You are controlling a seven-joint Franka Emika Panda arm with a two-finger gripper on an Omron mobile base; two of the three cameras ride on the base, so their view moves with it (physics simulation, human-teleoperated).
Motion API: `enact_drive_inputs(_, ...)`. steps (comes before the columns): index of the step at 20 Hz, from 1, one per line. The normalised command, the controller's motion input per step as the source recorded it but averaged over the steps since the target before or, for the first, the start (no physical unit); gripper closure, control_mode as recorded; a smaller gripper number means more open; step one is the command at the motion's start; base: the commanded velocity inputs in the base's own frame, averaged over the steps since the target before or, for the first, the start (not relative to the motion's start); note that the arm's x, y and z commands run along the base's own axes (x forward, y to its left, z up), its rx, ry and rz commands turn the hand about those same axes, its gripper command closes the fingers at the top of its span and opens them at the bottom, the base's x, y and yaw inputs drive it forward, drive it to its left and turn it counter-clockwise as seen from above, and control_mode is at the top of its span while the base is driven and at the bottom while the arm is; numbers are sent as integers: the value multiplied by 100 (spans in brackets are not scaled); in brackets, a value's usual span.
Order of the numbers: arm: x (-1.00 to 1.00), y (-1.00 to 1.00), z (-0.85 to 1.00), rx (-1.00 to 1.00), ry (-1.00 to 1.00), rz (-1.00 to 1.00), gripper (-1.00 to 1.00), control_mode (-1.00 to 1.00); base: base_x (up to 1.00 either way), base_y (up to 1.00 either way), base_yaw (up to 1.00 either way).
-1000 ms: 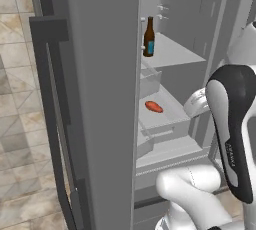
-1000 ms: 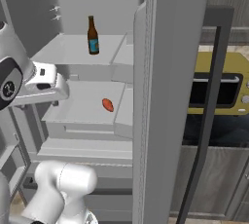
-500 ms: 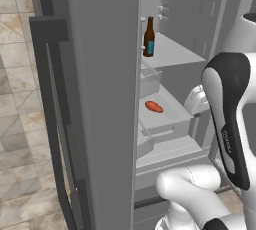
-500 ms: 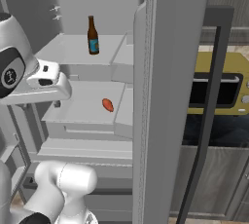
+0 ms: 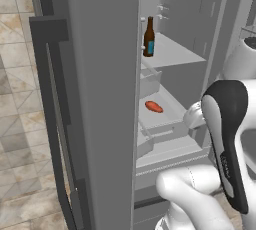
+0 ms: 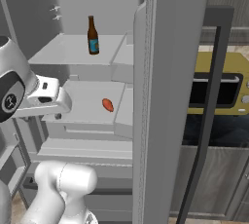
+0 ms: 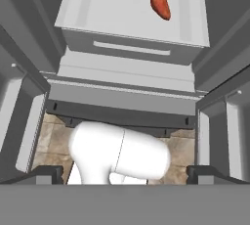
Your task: Place the beer on the top shelf of the fridge to keep it out of children's reach, and place the sweet potato and peach on lower shelves for easy access.
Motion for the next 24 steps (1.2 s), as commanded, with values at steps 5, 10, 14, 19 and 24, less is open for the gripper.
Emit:
enact_drive_inputs(5, -13, 0, -21, 0, -12, 0, -100, -100, 0, 0, 0)
enact_drive_inputs(10, 0, 0, -8, 0, -13, -1, -100, -100, 0, 0, 0)
enact_drive_inputs(14, 0, 0, 0, 0, 0, 0, -100, 100, -7, 0, -3)
enact_drive_inputs(19, 0, 0, 0, 0, 0, 0, -100, 100, -69, -8, -6)
enact_drive_inputs(24, 0, 0, 0, 0, 0, 0, -100, 100, -100, -38, -10)
